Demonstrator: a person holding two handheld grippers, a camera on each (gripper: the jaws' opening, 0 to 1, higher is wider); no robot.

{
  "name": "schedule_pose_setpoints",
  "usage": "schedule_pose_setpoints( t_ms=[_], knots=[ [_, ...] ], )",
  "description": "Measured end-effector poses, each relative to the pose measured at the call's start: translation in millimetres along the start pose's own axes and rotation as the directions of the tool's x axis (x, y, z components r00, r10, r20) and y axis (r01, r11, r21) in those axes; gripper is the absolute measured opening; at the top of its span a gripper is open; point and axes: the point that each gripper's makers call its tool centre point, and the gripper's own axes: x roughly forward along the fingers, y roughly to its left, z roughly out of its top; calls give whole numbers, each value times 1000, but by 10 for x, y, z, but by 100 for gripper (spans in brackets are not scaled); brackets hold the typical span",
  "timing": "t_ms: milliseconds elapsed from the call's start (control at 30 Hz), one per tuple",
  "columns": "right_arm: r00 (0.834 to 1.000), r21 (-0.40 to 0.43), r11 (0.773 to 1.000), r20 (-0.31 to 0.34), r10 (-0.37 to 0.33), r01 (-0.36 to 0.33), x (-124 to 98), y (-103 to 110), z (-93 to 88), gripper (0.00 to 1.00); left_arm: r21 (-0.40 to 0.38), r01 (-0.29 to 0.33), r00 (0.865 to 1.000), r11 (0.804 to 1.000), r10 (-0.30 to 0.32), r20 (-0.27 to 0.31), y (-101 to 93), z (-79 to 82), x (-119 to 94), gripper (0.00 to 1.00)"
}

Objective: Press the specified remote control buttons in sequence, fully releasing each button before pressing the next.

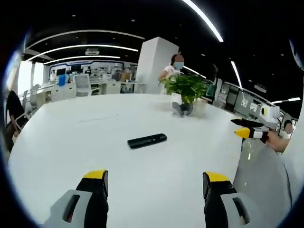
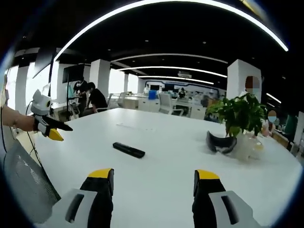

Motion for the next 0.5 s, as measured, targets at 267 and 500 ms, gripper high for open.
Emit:
schedule_pose_setpoints(
  t_ms=[267, 500],
  knots=[
    [1000, 2, 1000, -3, -7, 7, -5, -21, -10, 65, -19, 63, 995, 998, -65, -72, 60, 98, 293, 86],
    [1000, 2, 1000, -12, 8, -8, 6, 1, -29, 64, 34, 109, 981, 993, -102, -164, 89, 64, 487, 86]
  ],
)
